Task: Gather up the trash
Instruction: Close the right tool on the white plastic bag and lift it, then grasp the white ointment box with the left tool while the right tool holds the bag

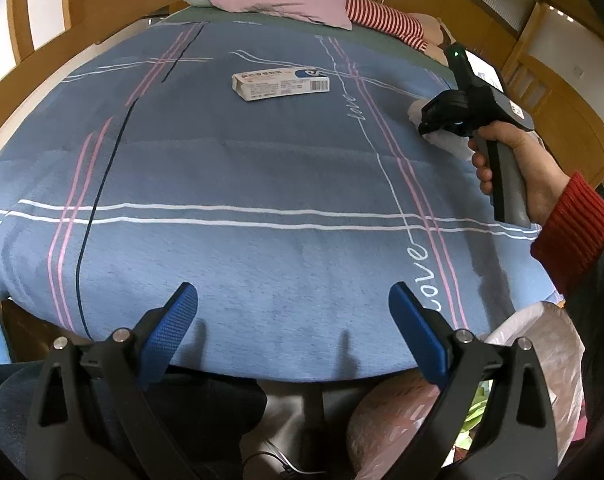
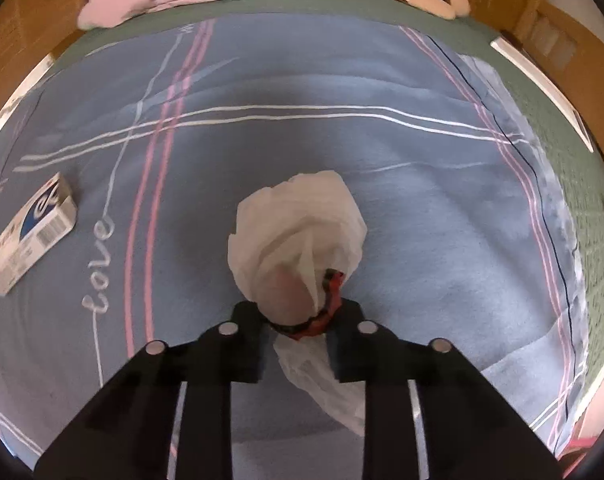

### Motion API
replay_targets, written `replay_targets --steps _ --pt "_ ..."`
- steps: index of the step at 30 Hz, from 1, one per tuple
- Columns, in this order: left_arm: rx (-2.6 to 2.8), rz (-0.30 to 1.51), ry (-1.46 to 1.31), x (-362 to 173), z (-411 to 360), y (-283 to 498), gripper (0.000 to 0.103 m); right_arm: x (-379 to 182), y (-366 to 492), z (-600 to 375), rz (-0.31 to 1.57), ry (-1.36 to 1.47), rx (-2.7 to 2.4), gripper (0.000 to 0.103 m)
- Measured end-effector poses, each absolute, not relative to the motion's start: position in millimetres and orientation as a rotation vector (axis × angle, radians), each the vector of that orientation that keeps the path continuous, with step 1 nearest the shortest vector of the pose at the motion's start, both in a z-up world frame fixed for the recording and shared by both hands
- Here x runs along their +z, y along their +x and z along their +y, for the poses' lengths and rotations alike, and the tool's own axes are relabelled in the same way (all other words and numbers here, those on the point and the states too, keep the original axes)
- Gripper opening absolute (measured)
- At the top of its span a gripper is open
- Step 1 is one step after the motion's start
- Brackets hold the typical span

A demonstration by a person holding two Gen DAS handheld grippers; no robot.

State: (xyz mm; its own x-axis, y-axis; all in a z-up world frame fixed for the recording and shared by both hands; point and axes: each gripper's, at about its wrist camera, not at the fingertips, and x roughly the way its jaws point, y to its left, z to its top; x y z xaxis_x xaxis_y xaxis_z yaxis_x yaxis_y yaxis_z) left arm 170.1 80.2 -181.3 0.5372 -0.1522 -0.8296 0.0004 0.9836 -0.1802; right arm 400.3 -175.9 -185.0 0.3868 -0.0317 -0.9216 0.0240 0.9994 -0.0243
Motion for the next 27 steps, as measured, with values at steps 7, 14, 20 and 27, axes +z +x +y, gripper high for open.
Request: replay_targets --steps 7,14,20,27 --pt "-0.090 1.001 -0.164 -181.8 78.6 168.6 0.096 -161.4 359.7 -159.3 1.223 -0.043 0.133 0.020" --pt "-0.089 1.001 -0.164 -181.7 78.7 168.3 0.096 -149.2 326.7 -148.3 1.239 -0.055 0.224 0.020" --pt "-0.086 0.991 -0.173 -177.2 83.1 169.0 0.096 -147.3 308.5 -144.0 1.249 -0.042 0.236 0.020" --pt "-0.123 0.946 -0.202 -137.1 104.0 248.3 0.100 -124.0 284.3 -154.3 1.216 -0.001 0.274 0.020"
